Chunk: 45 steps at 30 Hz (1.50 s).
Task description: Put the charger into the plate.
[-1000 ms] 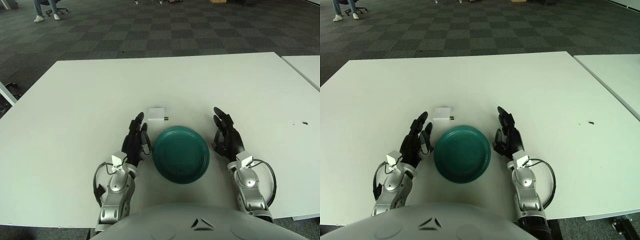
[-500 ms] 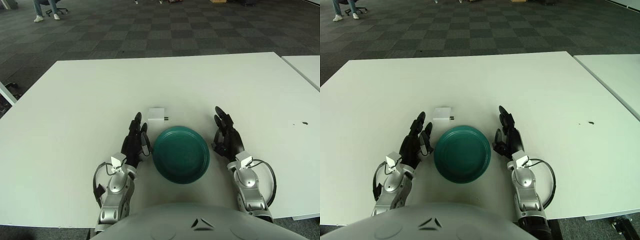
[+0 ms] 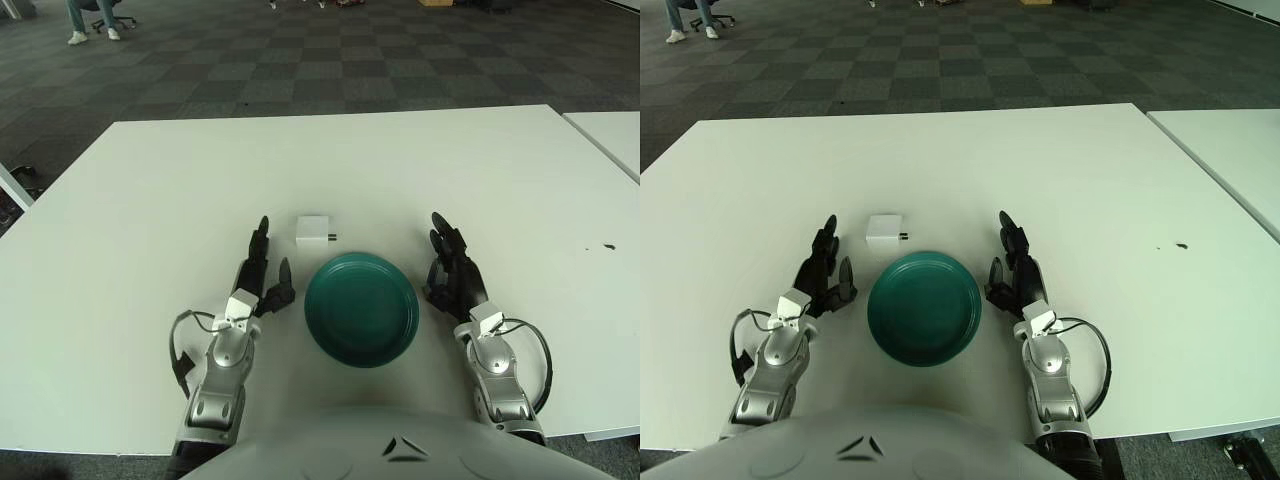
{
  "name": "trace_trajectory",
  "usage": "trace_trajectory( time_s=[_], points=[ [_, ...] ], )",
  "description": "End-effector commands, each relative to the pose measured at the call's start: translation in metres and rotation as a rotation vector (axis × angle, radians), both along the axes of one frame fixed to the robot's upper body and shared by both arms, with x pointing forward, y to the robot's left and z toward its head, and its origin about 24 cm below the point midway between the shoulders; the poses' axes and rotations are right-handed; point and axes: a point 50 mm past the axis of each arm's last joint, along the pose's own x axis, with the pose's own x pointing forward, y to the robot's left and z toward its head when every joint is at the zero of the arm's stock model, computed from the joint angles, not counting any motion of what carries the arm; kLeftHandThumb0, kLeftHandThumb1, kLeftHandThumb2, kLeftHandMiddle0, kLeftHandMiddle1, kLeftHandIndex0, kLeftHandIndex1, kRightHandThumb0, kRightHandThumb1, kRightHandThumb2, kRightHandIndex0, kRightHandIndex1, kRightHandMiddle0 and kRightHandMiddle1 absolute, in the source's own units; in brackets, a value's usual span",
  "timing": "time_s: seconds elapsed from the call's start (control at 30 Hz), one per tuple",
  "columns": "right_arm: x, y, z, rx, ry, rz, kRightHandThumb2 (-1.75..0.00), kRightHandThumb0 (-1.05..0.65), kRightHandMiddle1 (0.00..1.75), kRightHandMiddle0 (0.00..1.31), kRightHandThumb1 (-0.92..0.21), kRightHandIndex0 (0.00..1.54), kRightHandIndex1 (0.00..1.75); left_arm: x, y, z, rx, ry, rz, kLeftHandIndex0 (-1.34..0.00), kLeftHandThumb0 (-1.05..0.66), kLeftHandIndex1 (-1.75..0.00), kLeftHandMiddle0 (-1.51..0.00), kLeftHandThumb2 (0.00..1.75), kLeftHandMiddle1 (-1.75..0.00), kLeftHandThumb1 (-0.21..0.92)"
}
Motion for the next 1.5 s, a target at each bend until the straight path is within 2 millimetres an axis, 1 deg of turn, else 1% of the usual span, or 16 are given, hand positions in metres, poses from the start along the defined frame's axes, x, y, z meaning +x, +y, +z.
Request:
trace_trajectory(
  time_s=[0.0, 0.17, 0.33, 0.4, 0.5, 0.6, 0.7, 0.77, 0.87, 1.03, 1.07, 1.2, 1.3, 1.47],
  points=[
    [-0.011, 0.001, -0.021, -0.010, 0.128, -0.017, -1.05, -1.05, 0.14, 0.00, -0.92, 0.05, 0.00, 0.019, -0.001, 0.032, 0.183, -0.129, -0.033, -0.06, -1.05, -0.03, 0.00, 1.02, 0.00, 0.92],
    [-0.010, 0.004, -0.022, -0.013, 0.126, -0.021, -1.04, -1.05, 0.16, 0.00, -0.92, 0.04, 0.00, 0.036, 0.000, 0.058, 0.322, -0.183, -0.071, -0.09, -1.05, -0.06, 0.00, 0.93, 0.00, 0.92],
    [-0.010, 0.007, -0.022, -0.001, 0.126, -0.022, -1.03, -1.05, 0.18, 0.00, -0.92, 0.05, 0.00, 0.055, 0.000, 0.070, 0.538, -0.246, -0.114, -0.14, -1.05, -0.11, -0.03, 0.85, -0.01, 0.92],
    [-0.010, 0.008, -0.022, 0.010, 0.128, -0.021, -1.02, -1.05, 0.20, 0.00, -0.92, 0.05, 0.00, 0.060, -0.001, 0.073, 0.609, -0.250, -0.143, -0.07, -1.05, -0.32, -0.07, 0.81, -0.01, 0.92],
    [-0.010, 0.010, -0.023, 0.024, 0.129, -0.022, -1.01, -1.05, 0.21, 0.00, -0.92, 0.06, 0.01, 0.066, -0.004, 0.076, 0.674, -0.253, -0.179, -0.02, -1.05, -0.54, -0.14, 0.74, -0.01, 0.92],
    [-0.009, 0.011, -0.023, 0.035, 0.125, -0.023, -1.00, -1.05, 0.26, 0.00, -0.92, 0.08, 0.01, 0.074, -0.008, 0.079, 0.718, -0.267, -0.213, -0.02, -0.99, -0.71, -0.21, 0.66, -0.02, 0.92],
    [-0.009, 0.012, -0.023, 0.045, 0.123, -0.022, -1.00, -1.05, 0.29, 0.00, -0.92, 0.10, 0.02, 0.081, -0.012, 0.082, 0.757, -0.279, -0.237, -0.05, -0.93, -0.81, -0.26, 0.56, -0.03, 0.92],
    [-0.009, 0.013, -0.023, 0.061, 0.128, -0.023, -0.99, -1.05, 0.30, 0.00, -0.92, 0.10, 0.02, 0.084, -0.014, 0.083, 0.797, -0.283, -0.264, -0.07, -0.90, -0.85, -0.28, 0.51, -0.03, 0.92],
    [-0.009, 0.014, -0.024, 0.076, 0.139, -0.022, -0.99, -1.05, 0.28, 0.00, -0.92, 0.10, 0.01, 0.090, -0.017, 0.081, 0.837, -0.258, -0.318, -0.09, -0.90, -0.88, -0.30, 0.45, -0.03, 0.92],
    [-0.009, 0.015, -0.025, 0.098, 0.151, -0.018, -0.98, -1.05, 0.24, 0.00, -0.92, 0.09, 0.00, 0.100, -0.026, 0.073, 0.878, -0.211, -0.413, -0.09, -0.96, -0.91, -0.28, 0.38, -0.01, 0.92],
    [-0.009, 0.015, -0.025, 0.099, 0.151, -0.018, -0.98, -1.05, 0.23, 0.00, -0.92, 0.09, 0.00, 0.101, -0.026, 0.073, 0.878, -0.210, -0.416, -0.09, -0.97, -0.91, -0.28, 0.37, -0.01, 0.92],
    [-0.009, 0.015, -0.026, 0.109, 0.156, -0.015, -0.99, -1.05, 0.22, 0.00, -0.92, 0.09, 0.00, 0.103, -0.037, 0.066, 0.866, -0.170, -0.495, -0.07, -0.99, -0.91, -0.27, 0.30, 0.00, 0.92],
    [-0.009, 0.016, -0.026, 0.098, 0.155, -0.015, -0.99, -1.05, 0.22, 0.00, -0.92, 0.09, 0.00, 0.102, -0.039, 0.062, 0.851, -0.133, -0.533, -0.05, -1.02, -0.91, -0.27, 0.27, 0.00, 0.92],
    [-0.010, 0.016, -0.027, 0.075, 0.161, -0.017, -1.00, -1.05, 0.23, 0.00, -0.92, 0.09, 0.00, 0.100, -0.047, 0.057, 0.853, -0.066, -0.631, -0.01, -1.04, -0.88, -0.25, 0.26, 0.00, 0.92]
  ],
)
